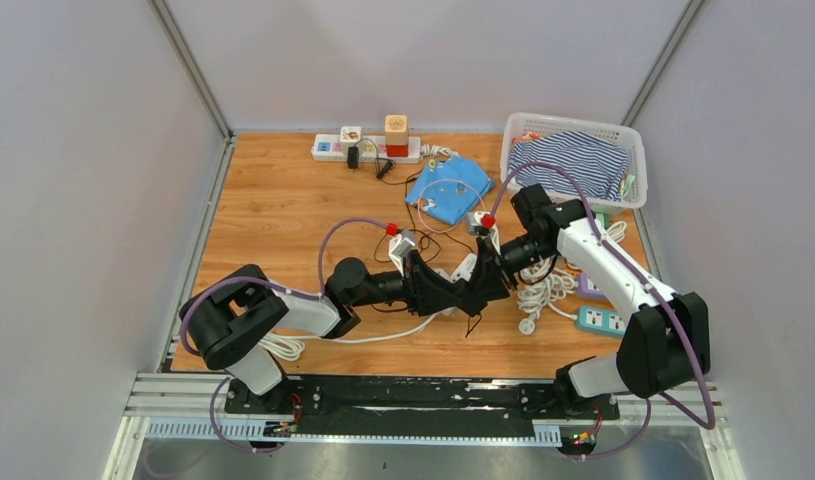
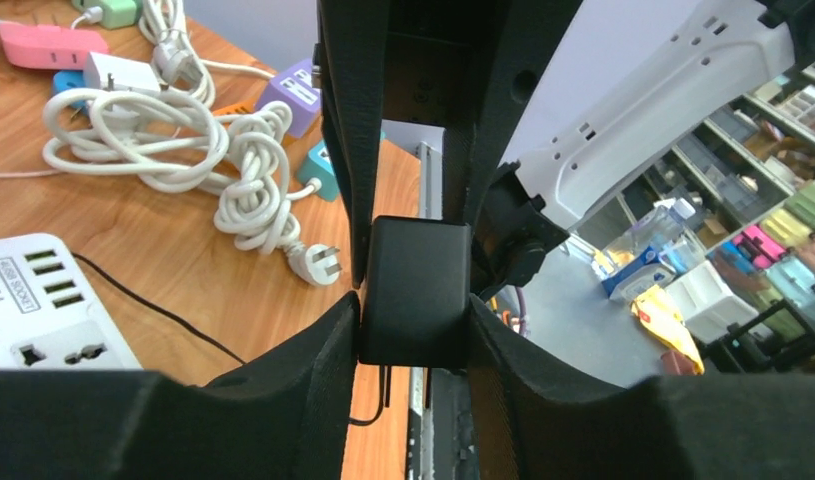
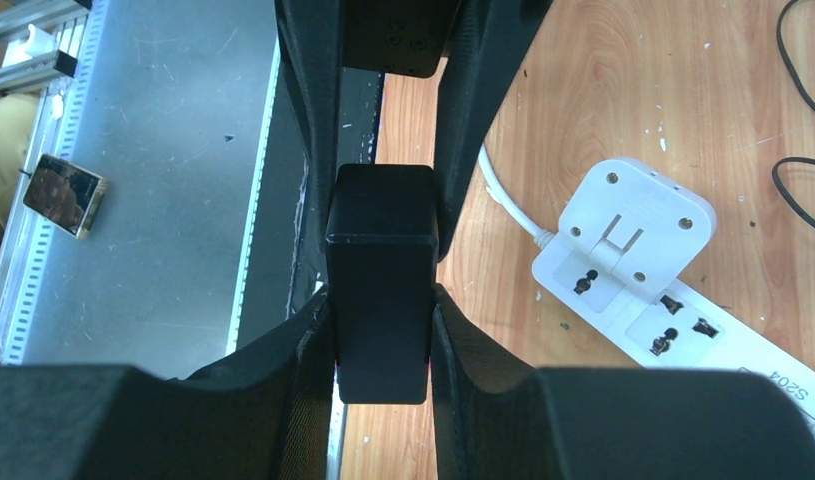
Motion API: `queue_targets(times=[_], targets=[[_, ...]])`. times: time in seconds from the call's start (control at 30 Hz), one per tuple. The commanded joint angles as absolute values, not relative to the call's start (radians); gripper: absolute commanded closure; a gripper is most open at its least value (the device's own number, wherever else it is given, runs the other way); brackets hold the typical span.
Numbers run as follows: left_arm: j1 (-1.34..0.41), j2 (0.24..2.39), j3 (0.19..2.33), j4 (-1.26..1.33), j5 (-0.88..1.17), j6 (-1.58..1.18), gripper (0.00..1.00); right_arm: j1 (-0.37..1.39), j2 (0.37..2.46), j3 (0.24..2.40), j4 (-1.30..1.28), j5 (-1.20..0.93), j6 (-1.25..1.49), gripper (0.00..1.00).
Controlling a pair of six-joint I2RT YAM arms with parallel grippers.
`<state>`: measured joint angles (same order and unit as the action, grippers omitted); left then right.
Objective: Pull the plug off the socket
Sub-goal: Place the plug at the center of the board.
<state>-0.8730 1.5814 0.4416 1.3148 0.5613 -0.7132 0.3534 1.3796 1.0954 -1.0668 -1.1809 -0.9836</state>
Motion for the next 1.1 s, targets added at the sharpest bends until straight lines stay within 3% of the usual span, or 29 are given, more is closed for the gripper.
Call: queue_targets(times=[0.0, 0.17, 0.33, 0.53, 0.73, 1.07], targets=[[-0.878, 1.599, 0.471, 1.375, 0.593, -0.728, 0.65, 0.366, 1.386, 1.129, -1.097, -1.216, -0.974, 1.0], [-0.877, 1.599, 0.466, 1.398, 0.597, -0.735, 1.0, 0.367, 1.388, 1.129, -1.097, -1.211, -0.974, 0.99], [-0.875, 1.563, 0.442, 1.406, 0.582, -0.721, 1.0, 0.367, 1.38, 1.127, -1.093, -1.182, -0.97, 0.52], [-0.846, 1.475, 0.4, 1.377, 0.581, -0.717, 1.0, 0.363, 1.347, 1.135, -1.093, -1.122, -0.967, 0.22], [-0.796, 1.343, 0.371, 1.306, 0.579, -0.718, 1.0, 0.331, 1.292, 1.138, -1.099, -1.088, -0.977, 0.19], [-0.708, 1.06, 0.465, 0.964, 0.532, -0.668, 1.0, 0.242, 1.23, 1.15, -1.102, -1.107, -0.974, 0.19]])
